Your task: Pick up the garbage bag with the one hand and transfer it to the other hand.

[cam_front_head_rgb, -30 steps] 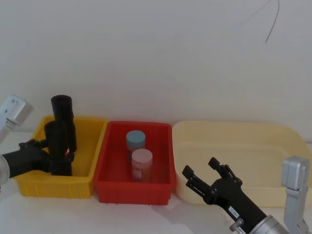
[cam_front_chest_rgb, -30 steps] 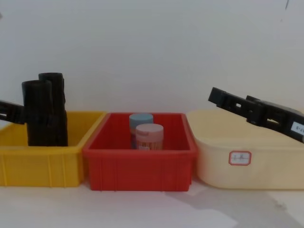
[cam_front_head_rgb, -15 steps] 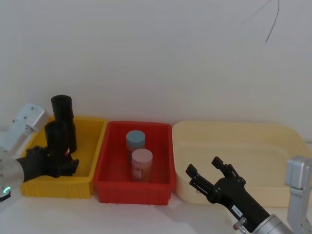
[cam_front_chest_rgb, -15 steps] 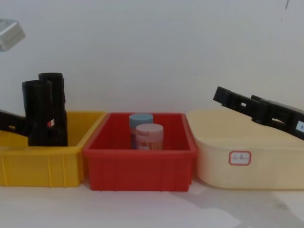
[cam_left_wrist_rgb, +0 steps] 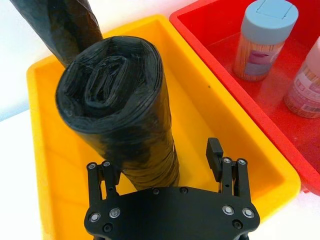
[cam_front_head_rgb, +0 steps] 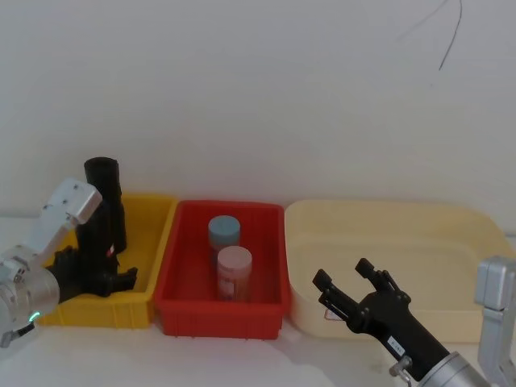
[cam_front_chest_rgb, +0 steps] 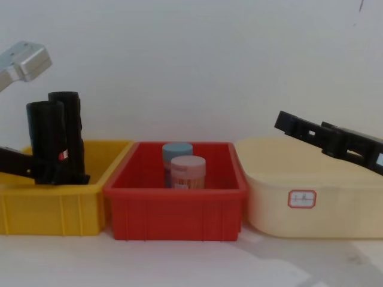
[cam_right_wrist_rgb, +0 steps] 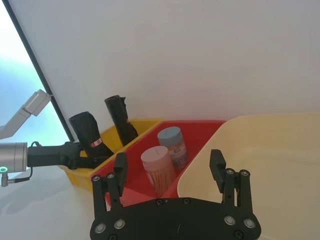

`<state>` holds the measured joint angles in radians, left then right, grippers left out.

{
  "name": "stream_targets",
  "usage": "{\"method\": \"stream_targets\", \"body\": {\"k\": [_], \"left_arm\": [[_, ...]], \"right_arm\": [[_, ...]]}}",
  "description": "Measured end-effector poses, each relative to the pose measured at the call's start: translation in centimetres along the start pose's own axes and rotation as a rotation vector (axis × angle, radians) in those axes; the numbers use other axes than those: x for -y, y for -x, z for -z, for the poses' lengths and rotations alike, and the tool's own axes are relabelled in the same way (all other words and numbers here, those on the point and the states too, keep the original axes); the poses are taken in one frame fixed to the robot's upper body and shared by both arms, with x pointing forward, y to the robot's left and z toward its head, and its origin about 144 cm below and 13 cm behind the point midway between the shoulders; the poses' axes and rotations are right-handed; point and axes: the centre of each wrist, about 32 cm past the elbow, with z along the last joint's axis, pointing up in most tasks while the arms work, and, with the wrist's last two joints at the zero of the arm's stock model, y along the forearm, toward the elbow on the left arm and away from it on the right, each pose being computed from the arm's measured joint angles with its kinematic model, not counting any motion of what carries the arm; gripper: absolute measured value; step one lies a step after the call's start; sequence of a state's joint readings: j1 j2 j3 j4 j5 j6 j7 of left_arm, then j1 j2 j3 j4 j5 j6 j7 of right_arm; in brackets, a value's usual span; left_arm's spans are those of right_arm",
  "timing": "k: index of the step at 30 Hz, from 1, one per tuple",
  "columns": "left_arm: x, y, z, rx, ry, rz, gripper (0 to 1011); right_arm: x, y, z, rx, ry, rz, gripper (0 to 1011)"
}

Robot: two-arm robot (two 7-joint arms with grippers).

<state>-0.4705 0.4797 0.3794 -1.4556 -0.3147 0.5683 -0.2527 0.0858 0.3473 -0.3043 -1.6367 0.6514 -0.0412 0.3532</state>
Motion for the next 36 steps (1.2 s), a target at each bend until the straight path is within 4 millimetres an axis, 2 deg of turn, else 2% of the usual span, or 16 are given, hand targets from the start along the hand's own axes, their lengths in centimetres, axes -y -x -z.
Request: {"method": "stream_targets", "body": {"k": [10, 32, 36], "left_arm": [[0.8, 0.5, 0.0, -0.011, 0.029, -0.037, 1002], [0.6, -0.1, 0.3, -0.071, 0.069, -0.108, 1002], [0.6, -0.1, 0.3, -0.076, 0.07, -0.112, 945]], "right_arm": [[-0.3, -0.4, 0.0, 0.002, 0.002, 0.007, 1000], [-1.1, -0.4, 0.4, -0.001, 0.018, 0.011, 1000], [-1.1, -0.4, 0.5, -0.001, 0.019, 0.017, 1000]]}}
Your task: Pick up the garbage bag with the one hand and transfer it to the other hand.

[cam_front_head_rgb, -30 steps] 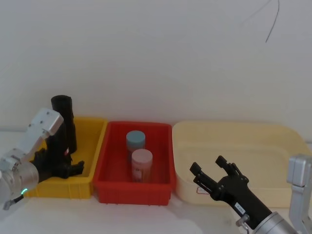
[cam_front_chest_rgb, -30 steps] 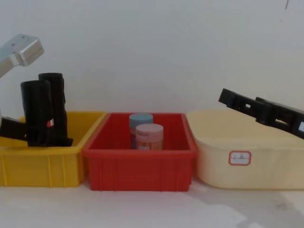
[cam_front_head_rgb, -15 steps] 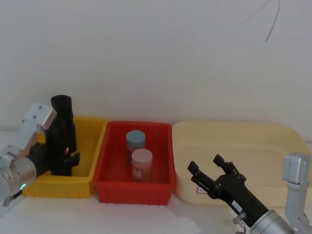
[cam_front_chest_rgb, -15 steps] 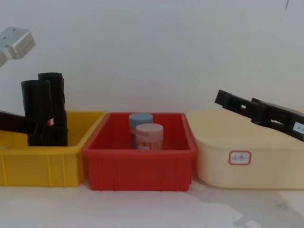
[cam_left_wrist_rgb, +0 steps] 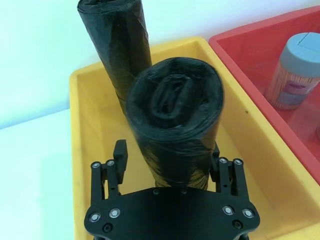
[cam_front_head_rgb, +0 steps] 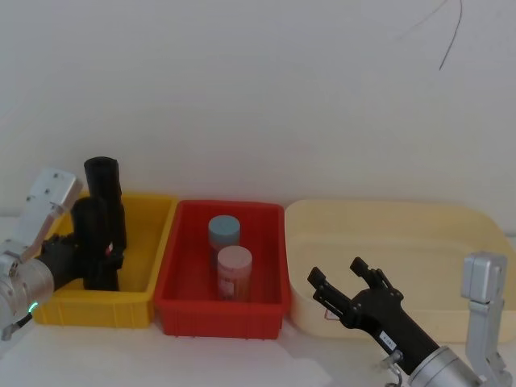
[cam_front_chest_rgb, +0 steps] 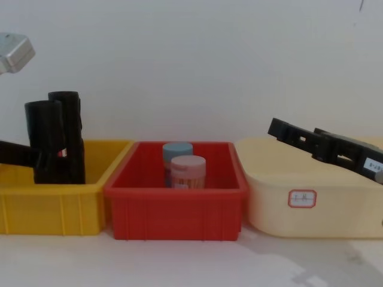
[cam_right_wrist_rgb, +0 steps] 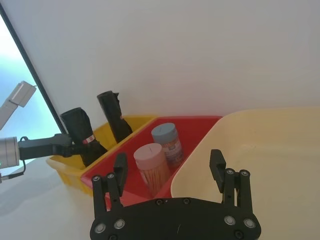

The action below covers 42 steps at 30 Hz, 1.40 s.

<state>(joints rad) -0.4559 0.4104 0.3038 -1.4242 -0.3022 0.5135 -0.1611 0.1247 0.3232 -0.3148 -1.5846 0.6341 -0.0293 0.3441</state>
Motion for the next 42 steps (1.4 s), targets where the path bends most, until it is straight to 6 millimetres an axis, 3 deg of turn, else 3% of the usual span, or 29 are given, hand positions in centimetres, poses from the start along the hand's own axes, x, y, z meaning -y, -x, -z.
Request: {"method": "stream_targets", "body": {"k": [14, 28, 42], "left_arm": [[0.0, -0.1, 0.1, -0.009, 0.002, -0.009, 553], [0.0, -0.1, 0.1, -0.012, 0.003, -0.011, 451], [-0.1, -0.2, 0.1, -0.013, 0.004, -0.013, 415]], "right_arm": [[0.1, 0.0, 0.0, 0.005, -0.007, 0.018, 1000], [-0.7, -0.1, -0.7, 0.03, 0.008, -0.009, 1001], [-5.6, 0.6, -3.3, 0.092, 0.105, -0.127, 1000]]}}
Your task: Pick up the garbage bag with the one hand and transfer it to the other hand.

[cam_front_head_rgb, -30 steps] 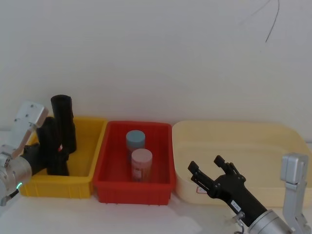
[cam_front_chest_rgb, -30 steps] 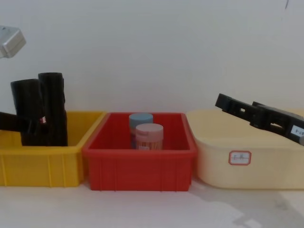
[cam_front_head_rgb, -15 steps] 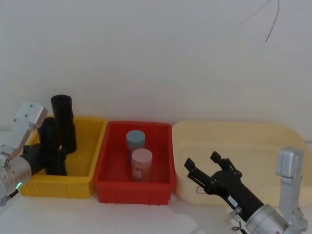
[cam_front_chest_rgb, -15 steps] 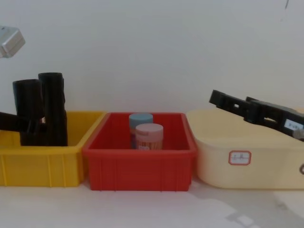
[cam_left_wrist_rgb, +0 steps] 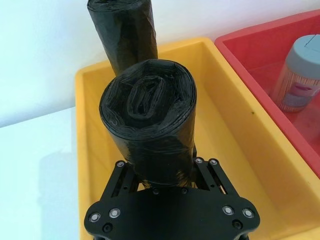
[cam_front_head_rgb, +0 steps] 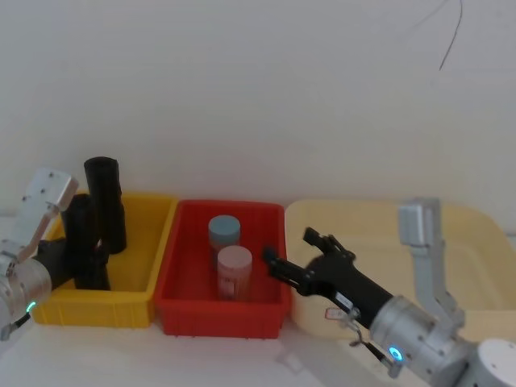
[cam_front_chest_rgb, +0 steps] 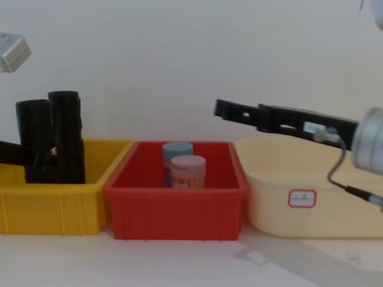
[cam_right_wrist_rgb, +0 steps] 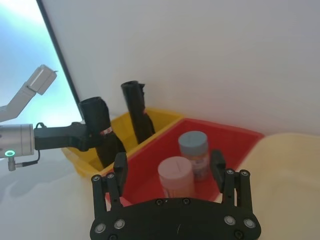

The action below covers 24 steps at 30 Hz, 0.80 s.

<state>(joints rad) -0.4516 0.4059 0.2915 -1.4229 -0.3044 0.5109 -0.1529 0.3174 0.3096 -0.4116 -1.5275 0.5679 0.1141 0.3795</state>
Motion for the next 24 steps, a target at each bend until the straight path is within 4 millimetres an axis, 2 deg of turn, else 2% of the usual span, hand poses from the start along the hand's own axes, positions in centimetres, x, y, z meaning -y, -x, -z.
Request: {"method": "stream_targets", "body": {"k": [12, 24], "left_arm": [[0.0, 0.0, 0.0, 0.0, 0.0, 0.0, 415], [0.0, 0.0, 0.0, 0.0, 0.0, 0.0, 415]], "right_arm": [[-4.3, 0.5, -2.2, 0.047, 0.114, -0.073, 1000], [-7.3, 0.5, -3.1, 0.063, 0.24, -0.086, 1001]]}}
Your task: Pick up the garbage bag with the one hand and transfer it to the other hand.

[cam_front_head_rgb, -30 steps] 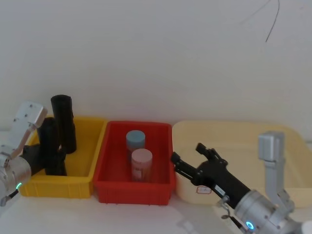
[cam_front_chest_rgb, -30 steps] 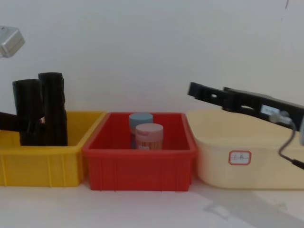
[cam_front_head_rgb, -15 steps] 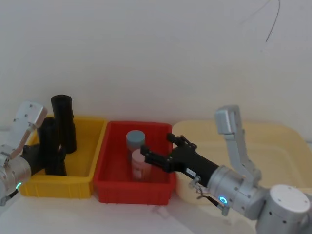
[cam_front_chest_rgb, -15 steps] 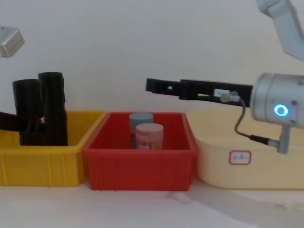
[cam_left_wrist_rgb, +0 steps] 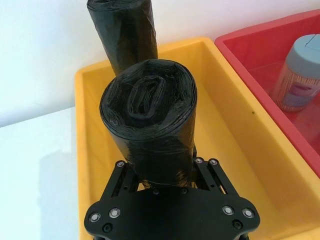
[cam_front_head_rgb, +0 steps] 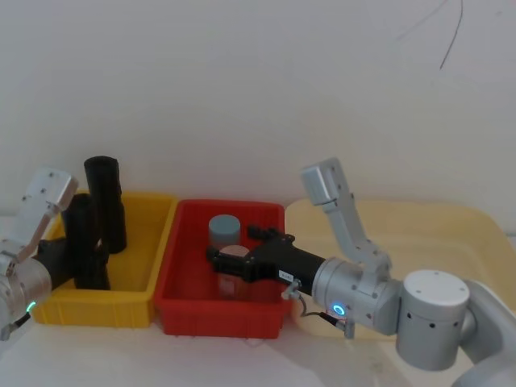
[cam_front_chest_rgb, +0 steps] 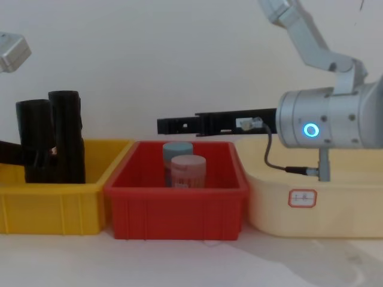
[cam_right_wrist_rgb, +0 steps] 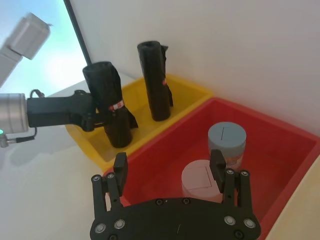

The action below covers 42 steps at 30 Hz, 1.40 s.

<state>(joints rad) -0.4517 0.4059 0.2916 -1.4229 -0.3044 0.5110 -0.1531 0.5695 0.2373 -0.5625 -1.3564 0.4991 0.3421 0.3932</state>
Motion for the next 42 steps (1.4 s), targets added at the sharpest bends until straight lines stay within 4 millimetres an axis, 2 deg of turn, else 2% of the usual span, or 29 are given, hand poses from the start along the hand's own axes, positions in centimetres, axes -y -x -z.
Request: {"method": "stream_targets", "body": {"k": [14, 25, 42], "left_arm": [[0.0, 0.0, 0.0, 0.0, 0.0, 0.0, 415], [0.0, 0.0, 0.0, 0.0, 0.0, 0.0, 415], [0.0, 0.0, 0.0, 0.0, -0.001, 0.0, 415]], "right_arm": [[-2.5, -1.5, -0.1, -0.026, 0.121, 0.036, 1000], [-2.9, -2.9, 0.1, -0.013, 0.176, 0.087, 1000], [-3.4, -3.4, 0.4, -0.003, 0.219, 0.093, 1000]]}}
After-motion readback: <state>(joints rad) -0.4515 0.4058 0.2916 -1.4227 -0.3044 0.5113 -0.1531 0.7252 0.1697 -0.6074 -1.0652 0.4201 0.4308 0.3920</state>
